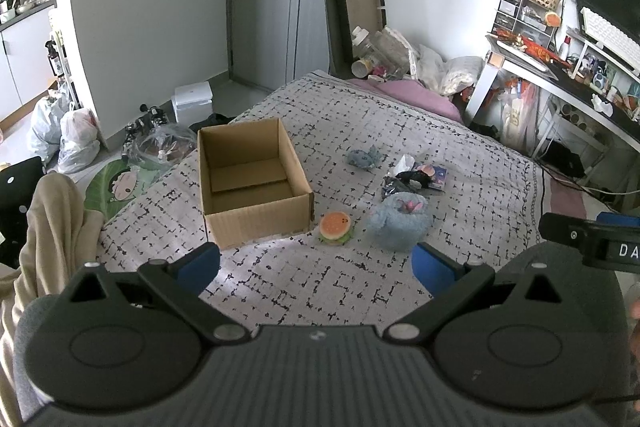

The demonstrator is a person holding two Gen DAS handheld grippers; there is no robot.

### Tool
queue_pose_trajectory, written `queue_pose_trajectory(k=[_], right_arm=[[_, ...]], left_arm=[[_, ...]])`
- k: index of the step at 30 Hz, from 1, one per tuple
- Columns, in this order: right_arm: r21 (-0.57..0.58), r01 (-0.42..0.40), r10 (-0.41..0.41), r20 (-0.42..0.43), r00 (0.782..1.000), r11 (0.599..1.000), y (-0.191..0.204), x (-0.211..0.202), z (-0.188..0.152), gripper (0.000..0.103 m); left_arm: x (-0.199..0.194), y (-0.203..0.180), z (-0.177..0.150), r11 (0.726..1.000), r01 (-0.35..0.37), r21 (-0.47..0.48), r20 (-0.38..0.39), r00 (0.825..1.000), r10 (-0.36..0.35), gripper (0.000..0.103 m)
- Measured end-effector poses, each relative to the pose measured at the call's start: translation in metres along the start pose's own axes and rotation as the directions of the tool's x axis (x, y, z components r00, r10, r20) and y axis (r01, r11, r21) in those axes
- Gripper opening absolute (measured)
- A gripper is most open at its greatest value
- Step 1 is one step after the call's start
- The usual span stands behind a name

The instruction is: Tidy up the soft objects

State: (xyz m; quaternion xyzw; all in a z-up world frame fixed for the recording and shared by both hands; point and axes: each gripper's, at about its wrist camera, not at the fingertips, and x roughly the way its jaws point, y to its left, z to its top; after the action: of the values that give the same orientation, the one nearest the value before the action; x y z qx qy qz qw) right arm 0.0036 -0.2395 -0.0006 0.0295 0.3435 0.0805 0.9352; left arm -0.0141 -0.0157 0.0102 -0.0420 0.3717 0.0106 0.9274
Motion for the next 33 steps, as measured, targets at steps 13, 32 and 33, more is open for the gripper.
queue_pose_trajectory(k=[13,32,33], right_arm=[[-0.017,-0.005,0.006,0.001,1.0,1.0,0.002,0.004,-0.001,0.103],[0.029,-0.01,0.011,-0.035,0.999,1.0,0.002,0.036,0.003,0.103],[0.037,-0.008,0.01,-0.042,0.999,0.999,0.0,0.039,0.003,0.103]], left_arm=[[0.0,0.0,0.0,1.0,0.002,0.0,-0.001,1.0,-0.002,0.102],[0.032,0.006,0.013,1.0,0.017,-0.009,-0.033,0.999,-0.017,0.102],[0.035,0.005,0.014,1.0,0.018,-0.009,-0.035,0.999,-0.019,0.102]])
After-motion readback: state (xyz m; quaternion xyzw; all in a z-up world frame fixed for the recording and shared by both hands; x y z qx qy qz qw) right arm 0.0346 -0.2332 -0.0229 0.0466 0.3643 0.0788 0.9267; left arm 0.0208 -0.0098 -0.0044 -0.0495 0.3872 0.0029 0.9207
